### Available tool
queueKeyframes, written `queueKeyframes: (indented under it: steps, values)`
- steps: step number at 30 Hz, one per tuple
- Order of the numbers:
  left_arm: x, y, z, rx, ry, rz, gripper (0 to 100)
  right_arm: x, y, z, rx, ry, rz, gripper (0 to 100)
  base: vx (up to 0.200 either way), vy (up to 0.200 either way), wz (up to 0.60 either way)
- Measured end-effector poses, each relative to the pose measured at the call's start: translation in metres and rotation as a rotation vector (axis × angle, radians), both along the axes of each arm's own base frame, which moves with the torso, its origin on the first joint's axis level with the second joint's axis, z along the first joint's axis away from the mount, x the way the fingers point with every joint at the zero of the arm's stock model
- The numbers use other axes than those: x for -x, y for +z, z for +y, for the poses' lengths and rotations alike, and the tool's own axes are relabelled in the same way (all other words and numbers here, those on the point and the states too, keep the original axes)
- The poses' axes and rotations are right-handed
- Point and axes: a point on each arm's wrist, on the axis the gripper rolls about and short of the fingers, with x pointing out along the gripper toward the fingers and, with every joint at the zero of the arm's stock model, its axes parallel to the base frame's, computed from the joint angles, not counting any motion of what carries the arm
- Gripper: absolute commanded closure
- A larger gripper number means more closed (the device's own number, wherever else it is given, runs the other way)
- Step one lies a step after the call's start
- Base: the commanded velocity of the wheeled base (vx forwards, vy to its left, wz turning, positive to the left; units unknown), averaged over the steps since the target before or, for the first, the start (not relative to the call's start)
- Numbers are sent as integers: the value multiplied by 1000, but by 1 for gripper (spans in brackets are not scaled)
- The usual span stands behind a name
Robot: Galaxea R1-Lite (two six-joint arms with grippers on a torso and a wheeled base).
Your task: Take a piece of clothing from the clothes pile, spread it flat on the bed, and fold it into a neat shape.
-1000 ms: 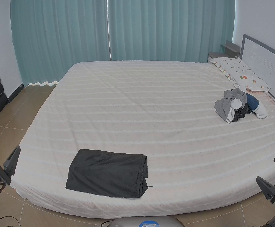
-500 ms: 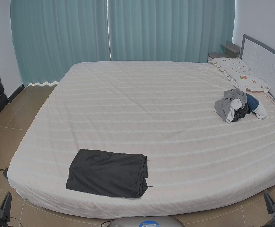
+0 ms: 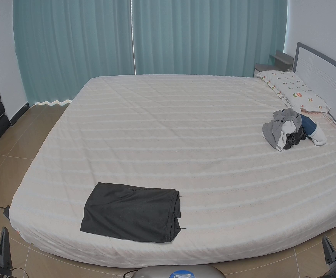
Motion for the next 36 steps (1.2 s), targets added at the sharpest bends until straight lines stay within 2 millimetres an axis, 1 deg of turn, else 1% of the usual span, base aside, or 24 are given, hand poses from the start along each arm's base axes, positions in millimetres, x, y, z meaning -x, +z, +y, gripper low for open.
queueKeyframes:
  steps: [3, 7, 10, 13, 18, 26, 31, 33, 36]
  values:
    - [-2, -7, 0, 3, -3, 28, 0, 1, -3, 0, -48, -4, 27, 0, 0, 0, 0]
    - [-6, -24, -1, 43, -43, 167, 0, 3, -8, 1, -119, -26, 52, 0, 0, 0, 0]
    - [-7, -30, -2, 64, -114, 227, 0, 5, -10, 1, -167, -43, 54, 0, 0, 0, 0]
    - [-7, -30, -3, 88, -163, 238, 0, 6, -12, 2, -188, -54, 51, 0, 0, 0, 0]
    - [-7, -31, -3, 104, -167, 249, 0, 7, -12, 2, -188, -56, 43, 0, 0, 0, 0]
    - [-8, -32, -1, 64, -56, 257, 0, 6, -13, 2, -156, -38, 61, 0, 0, 0, 0]
    - [-8, -32, 0, 77, -1, 260, 0, 5, -12, 1, -154, -24, 76, 0, 0, 0, 0]
    - [-8, -33, 0, 91, -17, 260, 0, 5, -12, 1, -159, -32, 65, 0, 0, 0, 0]
    - [-7, -33, -2, 98, -89, 261, 0, 6, -12, 2, -167, -44, 51, 0, 0, 0, 0]
